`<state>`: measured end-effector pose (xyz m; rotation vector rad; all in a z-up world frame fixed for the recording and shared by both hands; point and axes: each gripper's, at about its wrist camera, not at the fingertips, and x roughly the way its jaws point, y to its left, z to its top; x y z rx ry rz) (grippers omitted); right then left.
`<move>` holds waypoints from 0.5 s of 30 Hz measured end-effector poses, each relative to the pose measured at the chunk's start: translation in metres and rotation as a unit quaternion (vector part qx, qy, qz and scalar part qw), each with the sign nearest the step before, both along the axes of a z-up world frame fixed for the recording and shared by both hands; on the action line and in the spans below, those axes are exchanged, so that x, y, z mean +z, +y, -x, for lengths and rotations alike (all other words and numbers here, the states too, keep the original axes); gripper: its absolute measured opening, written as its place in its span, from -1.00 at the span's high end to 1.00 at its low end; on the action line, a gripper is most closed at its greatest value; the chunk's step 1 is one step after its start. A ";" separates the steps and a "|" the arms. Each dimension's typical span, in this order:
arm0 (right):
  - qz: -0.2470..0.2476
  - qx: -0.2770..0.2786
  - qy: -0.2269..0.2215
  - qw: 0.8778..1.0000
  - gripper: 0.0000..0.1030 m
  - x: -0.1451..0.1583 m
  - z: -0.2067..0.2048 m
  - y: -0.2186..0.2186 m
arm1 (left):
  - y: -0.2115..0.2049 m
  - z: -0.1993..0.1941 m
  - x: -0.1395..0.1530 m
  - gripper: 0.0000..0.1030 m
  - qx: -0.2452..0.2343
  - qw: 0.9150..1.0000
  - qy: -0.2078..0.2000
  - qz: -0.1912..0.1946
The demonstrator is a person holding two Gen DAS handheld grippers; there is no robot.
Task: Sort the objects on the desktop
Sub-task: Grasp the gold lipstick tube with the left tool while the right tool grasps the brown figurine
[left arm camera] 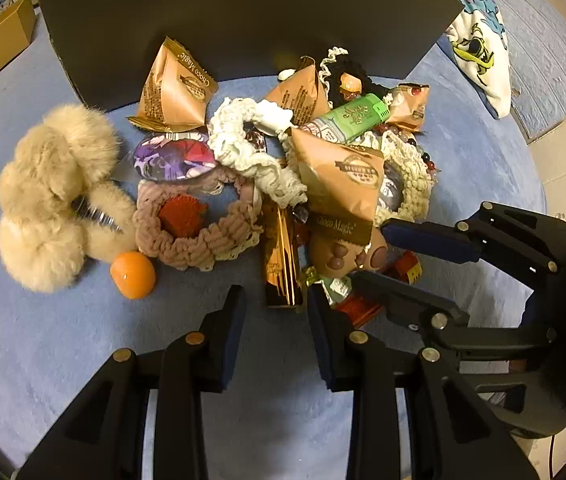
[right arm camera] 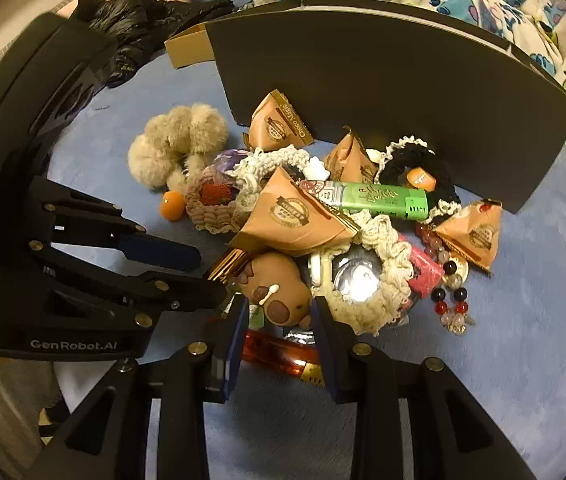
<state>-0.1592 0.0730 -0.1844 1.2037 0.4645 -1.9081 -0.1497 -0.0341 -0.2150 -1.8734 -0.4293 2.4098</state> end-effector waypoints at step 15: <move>-0.013 0.042 0.022 0.999 0.26 -0.008 0.003 -0.017 | -0.003 0.009 -0.005 0.41 0.005 1.000 -0.004 -0.003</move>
